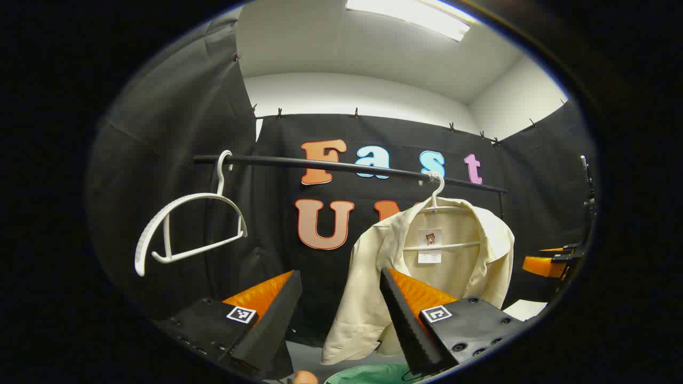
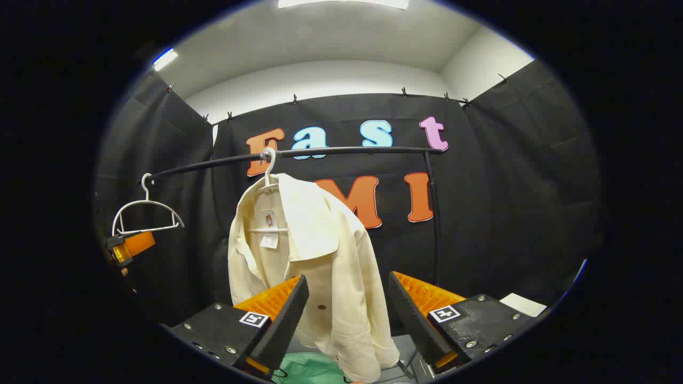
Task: Grasp the clothes on the hanger with both hands and then place them into the laundry hamper below.
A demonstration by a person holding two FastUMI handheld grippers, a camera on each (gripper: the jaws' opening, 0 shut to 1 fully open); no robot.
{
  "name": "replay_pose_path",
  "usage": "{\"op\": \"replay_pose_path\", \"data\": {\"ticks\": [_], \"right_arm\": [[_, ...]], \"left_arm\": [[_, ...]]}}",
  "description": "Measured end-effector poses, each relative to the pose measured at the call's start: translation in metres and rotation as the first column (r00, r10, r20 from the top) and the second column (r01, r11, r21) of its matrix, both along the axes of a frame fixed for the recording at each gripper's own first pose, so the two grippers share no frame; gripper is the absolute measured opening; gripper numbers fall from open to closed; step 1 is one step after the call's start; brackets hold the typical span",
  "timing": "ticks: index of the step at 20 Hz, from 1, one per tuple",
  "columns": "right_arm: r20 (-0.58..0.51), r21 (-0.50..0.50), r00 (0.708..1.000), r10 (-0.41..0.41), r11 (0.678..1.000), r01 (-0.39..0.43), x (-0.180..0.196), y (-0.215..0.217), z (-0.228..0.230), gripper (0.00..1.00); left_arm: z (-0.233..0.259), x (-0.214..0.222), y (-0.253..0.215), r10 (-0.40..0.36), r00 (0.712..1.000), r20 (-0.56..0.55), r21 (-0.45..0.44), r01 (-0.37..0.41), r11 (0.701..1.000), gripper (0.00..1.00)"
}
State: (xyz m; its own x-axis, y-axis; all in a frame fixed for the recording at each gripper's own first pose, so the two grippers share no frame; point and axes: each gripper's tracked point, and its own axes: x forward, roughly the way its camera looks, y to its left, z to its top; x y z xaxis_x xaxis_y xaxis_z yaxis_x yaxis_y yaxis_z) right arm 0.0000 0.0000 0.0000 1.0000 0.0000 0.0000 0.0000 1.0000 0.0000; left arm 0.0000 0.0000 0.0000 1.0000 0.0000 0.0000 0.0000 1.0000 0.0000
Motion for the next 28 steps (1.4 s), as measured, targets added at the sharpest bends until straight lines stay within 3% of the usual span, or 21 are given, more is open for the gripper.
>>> {"op": "replay_pose_path", "data": {"ticks": [6,7,9,11,12,16,20,21,28], "right_arm": [[0.039,-0.017,0.999,0.004,1.000,-0.003,-0.010,0.002,0.011,0.93],[0.045,-0.016,0.999,0.005,1.000,-0.004,-0.011,0.002,0.013,0.93],[0.056,-0.018,0.998,0.001,1.000,0.000,-0.013,0.001,0.017,0.93],[0.066,-0.026,0.998,-0.006,1.000,0.008,-0.015,0.000,0.018,0.94],[0.065,-0.026,0.998,-0.007,1.000,0.009,-0.015,0.000,0.018,0.93],[0.049,-0.031,0.999,0.006,1.000,-0.004,-0.013,0.007,0.009,0.93],[0.048,-0.110,0.999,0.014,0.994,-0.008,-0.005,0.017,-0.005,0.93],[0.037,-0.110,0.999,0.021,0.994,-0.017,0.000,0.022,-0.012,0.94],[-0.038,-0.098,0.999,0.036,0.994,-0.040,0.025,0.036,-0.051,0.94]], "left_arm": [[0.000,-0.001,0.002,0.016,1.000,-0.002,0.019,-0.016,1.000,0.97],[0.002,-0.001,0.002,0.017,1.000,0.002,0.022,-0.017,1.000,0.93],[0.004,-0.002,0.001,0.017,1.000,0.009,0.026,-0.018,1.000,0.97],[0.004,-0.004,0.001,0.018,1.000,0.013,0.023,-0.018,1.000,0.93],[0.005,-0.006,0.002,0.017,1.000,0.015,0.022,-0.018,1.000,0.97],[0.003,-0.008,0.003,0.016,1.000,0.010,0.021,-0.016,1.000,1.00],[-0.004,-0.007,0.007,0.025,1.000,-0.002,0.026,-0.025,0.999,0.97],[-0.006,-0.007,0.007,0.026,1.000,-0.006,0.024,-0.026,0.999,1.00],[-0.038,0.009,0.005,0.020,0.998,-0.060,0.005,-0.019,1.000,0.97]]}}
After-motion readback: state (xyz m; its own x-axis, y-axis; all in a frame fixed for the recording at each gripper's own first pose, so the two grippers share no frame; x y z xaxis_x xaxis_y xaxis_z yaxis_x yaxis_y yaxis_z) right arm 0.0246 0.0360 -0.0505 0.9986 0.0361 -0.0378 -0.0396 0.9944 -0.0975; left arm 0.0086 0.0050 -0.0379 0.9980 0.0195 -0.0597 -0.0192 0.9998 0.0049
